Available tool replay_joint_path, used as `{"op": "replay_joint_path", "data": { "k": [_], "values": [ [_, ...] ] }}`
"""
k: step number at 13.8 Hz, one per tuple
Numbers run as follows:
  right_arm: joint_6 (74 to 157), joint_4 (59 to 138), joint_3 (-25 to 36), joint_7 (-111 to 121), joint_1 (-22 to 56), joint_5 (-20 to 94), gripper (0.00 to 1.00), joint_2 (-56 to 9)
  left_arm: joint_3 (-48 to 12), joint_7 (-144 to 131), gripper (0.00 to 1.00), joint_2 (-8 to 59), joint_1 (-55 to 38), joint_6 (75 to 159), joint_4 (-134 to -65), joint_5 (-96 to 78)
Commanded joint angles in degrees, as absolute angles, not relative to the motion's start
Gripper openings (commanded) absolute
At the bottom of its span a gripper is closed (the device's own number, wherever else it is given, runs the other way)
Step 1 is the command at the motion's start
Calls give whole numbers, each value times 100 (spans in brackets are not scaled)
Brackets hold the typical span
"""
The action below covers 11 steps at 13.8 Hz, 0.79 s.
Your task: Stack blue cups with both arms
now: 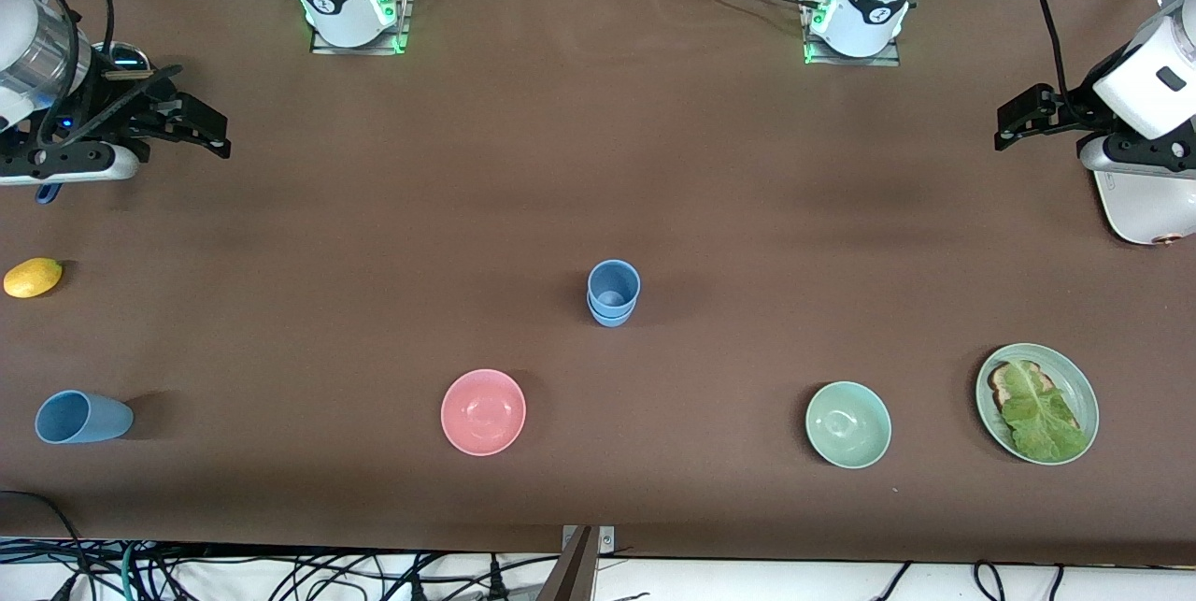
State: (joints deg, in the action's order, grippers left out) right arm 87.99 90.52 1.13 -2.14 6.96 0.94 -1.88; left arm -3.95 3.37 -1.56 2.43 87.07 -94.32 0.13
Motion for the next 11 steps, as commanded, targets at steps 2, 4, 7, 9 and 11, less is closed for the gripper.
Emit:
{"op": "replay_joint_path", "data": {
  "k": [2, 4, 7, 9, 11],
  "values": [
    [8692, 9026, 97, -114, 659, 167, 100, -176, -396, 466, 100, -141, 255, 8728, -9378, -158],
    [8684, 8948, 88, -105, 659, 115, 100, -184, -396, 466, 100, -141, 264, 8728, -9378, -228],
    [8684, 8860, 88, -105, 659, 114, 100, -185, -396, 466, 100, -141, 264, 8728, -9378, -229],
    [8666, 8842, 88, -105, 659, 106, 100, -176, -396, 466, 100, -141, 264, 8728, -9378, -229],
    [8648, 8833, 79, -106, 659, 105, 100, -176, -396, 466, 100, -141, 264, 8728, -9378, -229]
  ]
}}
